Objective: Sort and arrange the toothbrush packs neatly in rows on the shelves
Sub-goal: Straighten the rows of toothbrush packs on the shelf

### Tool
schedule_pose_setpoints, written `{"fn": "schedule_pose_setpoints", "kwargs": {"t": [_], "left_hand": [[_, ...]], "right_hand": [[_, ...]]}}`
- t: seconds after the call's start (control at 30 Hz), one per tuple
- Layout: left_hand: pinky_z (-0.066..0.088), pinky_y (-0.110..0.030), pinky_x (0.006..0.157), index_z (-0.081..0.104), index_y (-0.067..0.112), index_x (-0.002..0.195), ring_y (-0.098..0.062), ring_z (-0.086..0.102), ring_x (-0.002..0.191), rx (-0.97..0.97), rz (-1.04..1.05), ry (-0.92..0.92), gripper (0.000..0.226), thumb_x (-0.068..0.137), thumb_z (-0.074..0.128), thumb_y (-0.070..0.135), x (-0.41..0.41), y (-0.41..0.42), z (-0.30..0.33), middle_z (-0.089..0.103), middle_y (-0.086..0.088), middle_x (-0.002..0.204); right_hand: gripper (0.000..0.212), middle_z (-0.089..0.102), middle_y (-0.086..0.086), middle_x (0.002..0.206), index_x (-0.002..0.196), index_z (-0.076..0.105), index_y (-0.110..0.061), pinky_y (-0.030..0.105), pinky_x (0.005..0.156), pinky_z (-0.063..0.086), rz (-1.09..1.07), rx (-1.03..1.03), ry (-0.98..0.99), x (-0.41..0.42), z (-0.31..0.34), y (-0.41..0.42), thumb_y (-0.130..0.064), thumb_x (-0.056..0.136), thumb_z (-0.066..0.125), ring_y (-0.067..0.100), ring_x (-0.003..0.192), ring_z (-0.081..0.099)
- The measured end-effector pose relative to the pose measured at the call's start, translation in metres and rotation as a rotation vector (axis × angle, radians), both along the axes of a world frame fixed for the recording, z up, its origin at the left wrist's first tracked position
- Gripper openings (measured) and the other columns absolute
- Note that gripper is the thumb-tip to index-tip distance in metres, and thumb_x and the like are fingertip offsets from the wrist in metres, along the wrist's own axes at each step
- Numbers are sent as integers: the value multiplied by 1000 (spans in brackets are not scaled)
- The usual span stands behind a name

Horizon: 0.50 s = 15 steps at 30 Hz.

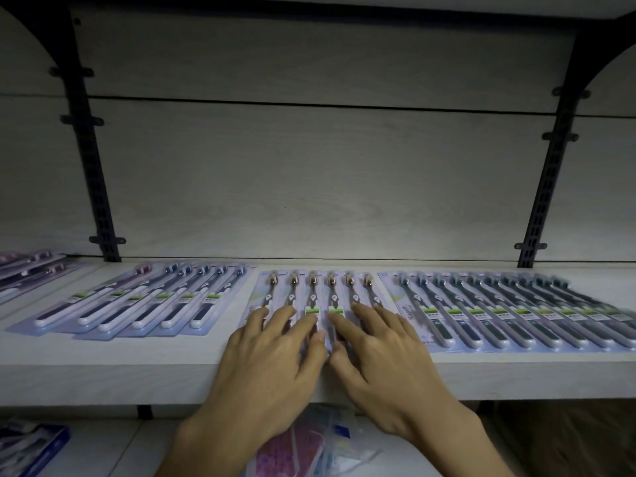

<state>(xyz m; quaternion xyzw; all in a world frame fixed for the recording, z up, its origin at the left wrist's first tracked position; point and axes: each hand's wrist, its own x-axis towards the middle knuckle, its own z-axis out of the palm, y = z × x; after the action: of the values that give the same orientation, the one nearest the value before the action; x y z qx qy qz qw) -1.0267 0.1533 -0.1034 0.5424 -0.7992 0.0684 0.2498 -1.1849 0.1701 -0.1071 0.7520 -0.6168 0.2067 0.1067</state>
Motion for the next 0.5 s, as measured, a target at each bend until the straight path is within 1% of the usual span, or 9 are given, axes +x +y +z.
{"fn": "schedule_pose_setpoints", "kwargs": {"t": [0.07, 0.1, 0.2, 0.3, 0.37, 0.43, 0.5], "left_hand": [[37, -33, 101, 42, 40, 130, -12, 30, 130, -1, 10, 6, 75, 75, -5, 59, -1, 1, 0, 40, 20, 135], [36, -32, 101, 42, 41, 131, -11, 30, 131, 1, 16, 9, 75, 75, -5, 59, -1, 1, 0, 39, 20, 136], [32, -31, 104, 39, 43, 133, -6, 28, 131, 17, 27, 14, 78, 73, -8, 59, -2, 2, 2, 35, 22, 139], [26, -30, 105, 44, 45, 128, -2, 30, 128, 42, 44, 45, 78, 71, -7, 58, -1, 3, 8, 38, 24, 137], [27, -29, 103, 48, 44, 123, -2, 34, 126, 55, 44, 60, 78, 70, -7, 59, 0, 3, 10, 41, 24, 133], [30, -28, 99, 51, 42, 119, -4, 38, 121, 46, 37, 52, 73, 74, -3, 59, -2, 3, 11, 46, 23, 127], [32, -27, 96, 53, 39, 118, -7, 41, 117, 59, 31, 42, 60, 85, 6, 56, -2, 2, 12, 48, 21, 123]], "right_hand": [[58, 58, 4, 122, 128, 55, -28, 41, 96, 42, -10, -40, -16, 2, 1, 0, -50, 85, 21, 29, 113, 52], [60, 57, 3, 121, 128, 55, -28, 41, 96, 41, -5, -37, -14, 3, 2, 0, -51, 84, 19, 29, 112, 51], [71, 49, -1, 128, 133, 46, -32, 37, 100, 32, 16, 3, 12, 2, 5, -1, -55, 80, 5, 26, 118, 42], [69, 48, -3, 126, 130, 46, -33, 36, 96, 31, 31, 0, 9, -2, 9, -2, -54, 79, 5, 24, 114, 41], [68, 47, -5, 125, 130, 45, -34, 36, 95, 32, 41, 10, 21, -3, 8, -3, -54, 78, 4, 23, 113, 41], [69, 46, -6, 125, 130, 44, -35, 35, 96, 32, 46, 12, 25, -5, 8, -4, -53, 78, 2, 21, 113, 41], [70, 46, -7, 127, 131, 42, -35, 34, 96, 31, 56, 6, 20, -6, 8, -3, -53, 77, 1, 20, 114, 40]]}}
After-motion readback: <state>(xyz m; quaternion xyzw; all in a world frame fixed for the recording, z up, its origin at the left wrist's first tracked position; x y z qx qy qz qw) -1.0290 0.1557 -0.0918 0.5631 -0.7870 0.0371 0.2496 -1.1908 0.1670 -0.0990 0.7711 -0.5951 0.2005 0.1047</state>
